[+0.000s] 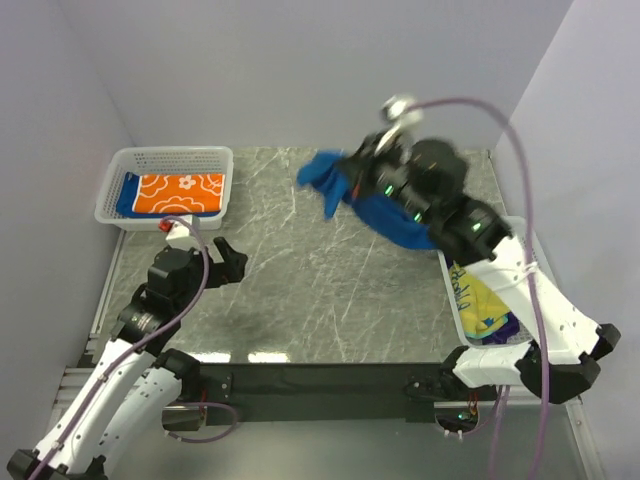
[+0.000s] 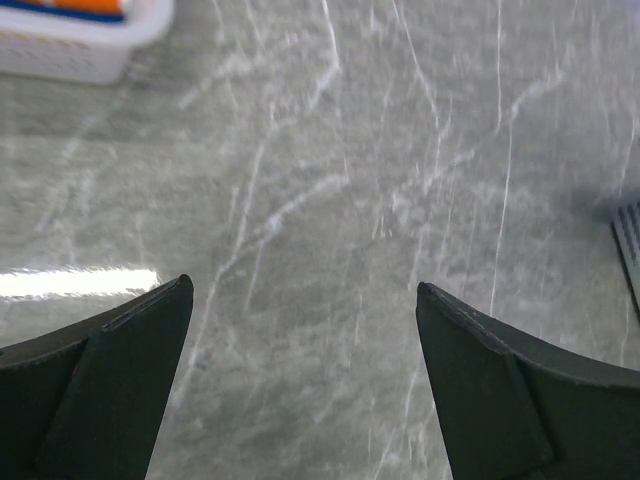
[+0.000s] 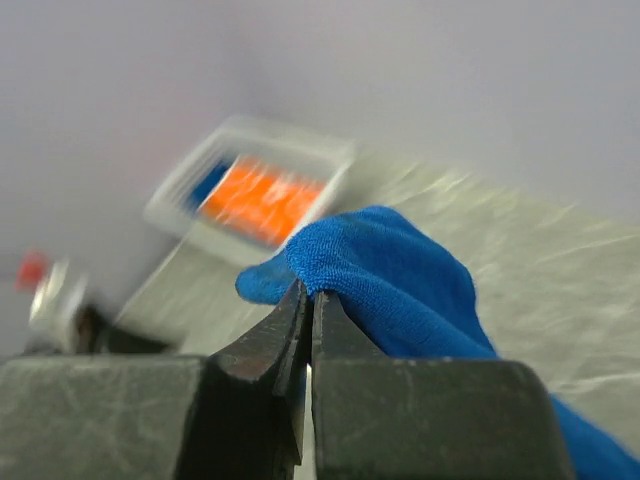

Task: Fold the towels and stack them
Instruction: Move the towel to the center of the board, then flatten out the crumpled towel

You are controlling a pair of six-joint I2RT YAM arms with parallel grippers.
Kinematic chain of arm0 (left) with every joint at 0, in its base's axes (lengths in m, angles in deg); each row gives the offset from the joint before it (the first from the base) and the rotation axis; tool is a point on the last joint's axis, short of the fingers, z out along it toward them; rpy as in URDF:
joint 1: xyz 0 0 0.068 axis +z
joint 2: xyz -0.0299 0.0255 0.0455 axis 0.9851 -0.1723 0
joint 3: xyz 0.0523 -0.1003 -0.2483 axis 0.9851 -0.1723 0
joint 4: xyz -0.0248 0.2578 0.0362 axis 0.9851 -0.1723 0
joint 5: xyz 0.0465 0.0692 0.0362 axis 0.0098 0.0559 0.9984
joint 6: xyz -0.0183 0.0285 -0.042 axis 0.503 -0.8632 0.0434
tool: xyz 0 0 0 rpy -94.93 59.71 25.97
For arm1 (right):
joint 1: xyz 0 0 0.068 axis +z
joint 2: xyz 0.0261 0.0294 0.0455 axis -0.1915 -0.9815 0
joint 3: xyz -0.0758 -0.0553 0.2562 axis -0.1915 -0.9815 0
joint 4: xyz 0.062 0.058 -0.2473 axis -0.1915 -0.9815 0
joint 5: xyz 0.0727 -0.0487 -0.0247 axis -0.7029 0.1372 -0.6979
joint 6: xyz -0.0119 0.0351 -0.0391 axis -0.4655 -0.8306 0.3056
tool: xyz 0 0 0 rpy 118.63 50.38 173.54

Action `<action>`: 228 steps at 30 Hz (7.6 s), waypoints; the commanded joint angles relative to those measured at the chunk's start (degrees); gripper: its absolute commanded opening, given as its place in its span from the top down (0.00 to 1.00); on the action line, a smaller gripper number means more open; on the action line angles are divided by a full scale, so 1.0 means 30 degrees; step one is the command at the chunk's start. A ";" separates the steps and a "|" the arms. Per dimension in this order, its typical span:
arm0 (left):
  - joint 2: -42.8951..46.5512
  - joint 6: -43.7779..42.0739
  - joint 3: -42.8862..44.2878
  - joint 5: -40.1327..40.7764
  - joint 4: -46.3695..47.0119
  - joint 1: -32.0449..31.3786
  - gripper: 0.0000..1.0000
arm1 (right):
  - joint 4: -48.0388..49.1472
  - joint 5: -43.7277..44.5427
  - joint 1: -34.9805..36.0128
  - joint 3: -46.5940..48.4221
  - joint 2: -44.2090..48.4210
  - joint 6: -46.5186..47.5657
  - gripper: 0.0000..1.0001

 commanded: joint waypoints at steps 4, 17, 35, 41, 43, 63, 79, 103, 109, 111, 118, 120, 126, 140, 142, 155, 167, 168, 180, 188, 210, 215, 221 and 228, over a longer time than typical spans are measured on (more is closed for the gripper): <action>0.2447 0.0992 0.0132 0.4054 -0.0112 0.0175 0.01 | 0.1358 -0.4259 0.6002 -0.7859 0.0228 -0.2164 0.95; 0.1840 0.0731 0.0307 0.4067 -0.0115 0.0175 0.01 | -0.1862 0.4201 0.4115 -1.2691 0.2329 -0.5380 0.12; -0.7275 0.3188 0.0514 -0.3965 0.4455 -0.2312 0.01 | 0.3175 0.4497 -0.2721 -1.7185 -0.2316 -0.6121 0.39; -0.8740 0.4476 -0.0480 -0.2676 0.5452 -0.4012 0.06 | 0.2853 0.5288 -0.2867 -1.6686 -0.4049 -0.5916 0.57; -0.9324 0.4888 -0.0833 -0.2236 0.5773 -0.4538 0.08 | 0.2736 0.5319 -0.2867 -1.6278 -0.4227 -0.5624 0.76; -0.7069 0.6090 -0.0339 0.2042 0.4193 -0.4952 0.09 | 0.4437 -0.5940 -0.1224 -0.5989 -0.7570 -0.6126 0.23; -1.8227 0.8580 0.4670 0.2922 0.6652 -0.4483 0.32 | 0.3289 -0.2913 -0.4888 -0.9447 -0.6102 0.1291 0.27; -2.1603 0.9286 0.4438 0.0725 0.7710 -0.3311 0.53 | 0.4229 -0.3148 -0.5473 -0.8659 -0.8240 0.2258 0.29; -2.2159 0.8671 0.5110 0.0930 0.6394 -0.3428 0.57 | 0.4259 -0.3412 -0.5708 -0.7693 -0.9615 0.2873 0.29; -2.2305 0.8582 0.5258 0.0842 0.6157 -0.3486 0.67 | 0.4259 -0.3499 -0.5738 -0.7428 -1.0229 0.3165 0.29; -2.2044 0.7880 0.5639 0.1339 0.5190 -0.3779 0.99 | 0.3441 -0.4289 -0.5826 -0.5498 -1.2486 0.4162 0.29; -2.1780 0.7674 0.5843 0.1573 0.4753 -0.3809 0.99 | 0.2972 -0.4553 -0.5826 -0.4563 -1.3362 0.4163 0.31; -2.1370 0.6941 0.6050 0.1692 0.4047 -0.3838 0.99 | 0.1448 -0.4467 -0.5709 -0.2539 -1.4917 0.4574 0.42; -2.1251 0.6589 0.5874 0.1340 0.4046 -0.3839 0.99 | -0.0047 -0.3413 -0.5182 -0.0192 -1.7381 0.4368 0.52; -2.1281 0.6560 0.5816 0.1282 0.4105 -0.3839 0.99 | -0.0106 -0.3237 -0.5094 0.0101 -1.7499 0.4426 0.55; -2.1105 0.6326 0.5640 0.1340 0.4047 -0.3838 0.99 | -0.1249 -0.2886 -0.4742 0.1743 -1.8788 0.4368 0.55; -2.1105 0.6296 0.5464 0.1369 0.4105 -0.3838 0.99 | -0.3503 -0.2944 -0.4185 0.2796 -2.0222 0.4808 0.61; -2.1076 0.6267 0.5464 0.1427 0.4047 -0.3838 0.99 | -0.3650 -0.2827 -0.4069 0.2827 -2.0282 0.4720 0.64; -2.0198 0.4486 0.6779 0.3680 0.2993 -0.3575 0.99 | -0.1896 -0.1748 -0.4682 0.2533 -1.7796 0.4397 1.00; -1.9318 -0.0436 1.4498 0.7431 0.1293 -0.2610 0.99 | -0.1747 -0.0513 -0.6467 0.5806 -1.2878 0.3635 1.00; -1.6126 -1.1340 2.8139 0.3982 0.5600 -0.2520 1.00 | 0.3144 -0.1975 -0.7672 1.0125 -0.4084 0.4807 1.00; -1.4344 -1.1487 2.7936 0.1580 0.4809 -0.2607 1.00 | 0.3145 -0.4429 -0.7730 0.9188 -0.1830 0.5129 1.00; -1.1502 -1.0815 2.7614 -0.1882 0.3783 -0.2901 1.00 | 0.2326 -0.6019 -0.7700 0.8921 0.0721 0.5335 1.00; -0.9183 -1.0053 2.6531 -0.4547 0.3840 -0.2871 1.00 | 0.1914 -0.7570 -0.7672 0.8278 0.2596 0.4867 1.00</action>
